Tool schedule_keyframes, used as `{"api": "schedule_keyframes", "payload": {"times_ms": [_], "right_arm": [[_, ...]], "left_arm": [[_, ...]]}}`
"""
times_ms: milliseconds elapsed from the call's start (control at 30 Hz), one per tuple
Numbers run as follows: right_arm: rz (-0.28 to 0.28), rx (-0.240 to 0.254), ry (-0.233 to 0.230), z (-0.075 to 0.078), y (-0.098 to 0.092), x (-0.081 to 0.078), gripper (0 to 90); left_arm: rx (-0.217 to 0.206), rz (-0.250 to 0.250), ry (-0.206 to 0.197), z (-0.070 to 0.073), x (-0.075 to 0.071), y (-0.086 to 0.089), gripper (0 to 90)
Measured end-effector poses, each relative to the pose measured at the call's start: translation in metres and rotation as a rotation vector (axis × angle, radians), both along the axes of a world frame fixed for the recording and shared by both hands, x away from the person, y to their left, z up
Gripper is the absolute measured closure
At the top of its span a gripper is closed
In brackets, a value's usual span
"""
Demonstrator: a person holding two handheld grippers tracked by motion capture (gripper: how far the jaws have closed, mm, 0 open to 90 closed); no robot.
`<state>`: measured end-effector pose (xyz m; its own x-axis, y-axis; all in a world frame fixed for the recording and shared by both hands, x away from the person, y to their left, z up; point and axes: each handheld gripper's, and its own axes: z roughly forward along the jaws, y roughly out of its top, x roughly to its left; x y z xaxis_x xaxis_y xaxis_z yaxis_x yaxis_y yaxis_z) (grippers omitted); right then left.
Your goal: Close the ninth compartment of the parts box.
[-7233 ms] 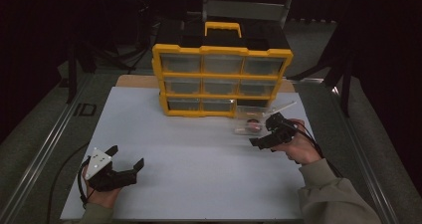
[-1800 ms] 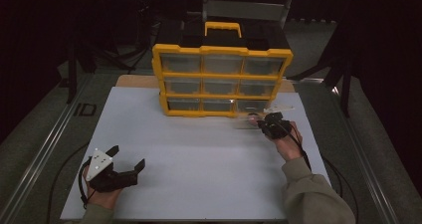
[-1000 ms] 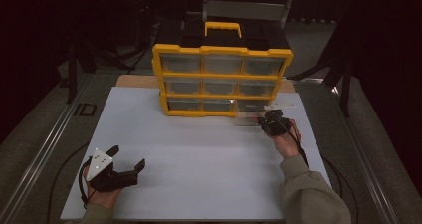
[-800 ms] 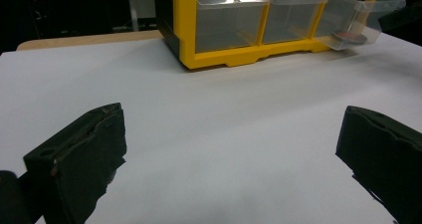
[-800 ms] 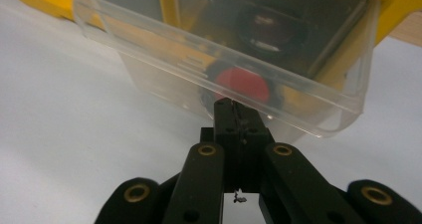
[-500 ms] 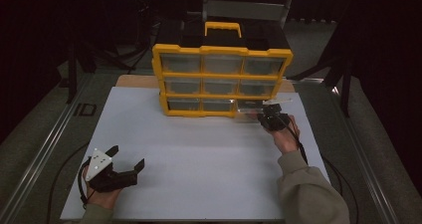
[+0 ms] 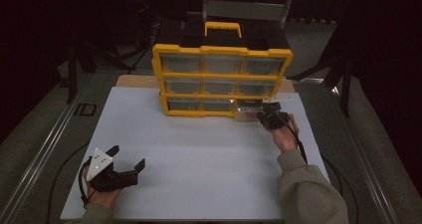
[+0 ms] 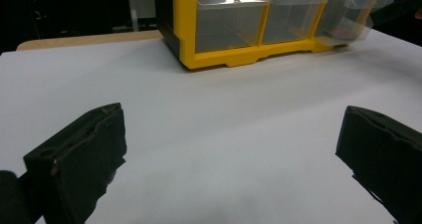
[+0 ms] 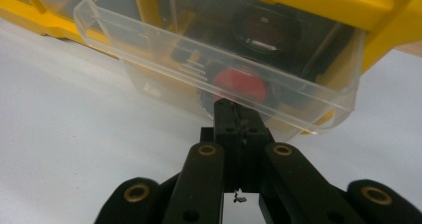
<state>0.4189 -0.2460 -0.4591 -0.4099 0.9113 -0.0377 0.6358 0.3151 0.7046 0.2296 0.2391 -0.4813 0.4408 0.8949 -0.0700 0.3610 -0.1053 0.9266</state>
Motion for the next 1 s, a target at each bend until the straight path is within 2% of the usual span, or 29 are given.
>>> {"api": "schedule_keyframes", "payload": {"times_ms": [533, 1000], "right_arm": [[0.006, 0.007, -0.017, -0.003, 0.002, 0.007, 89.8], [-0.015, 0.015, -0.033, -0.008, 0.002, 0.015, 89.8]], "left_arm": [[-0.003, 0.002, 0.000, 0.000, 0.000, 0.001, 0.1], [-0.005, 0.004, 0.001, 0.000, 0.000, 0.001, 0.1]]}}
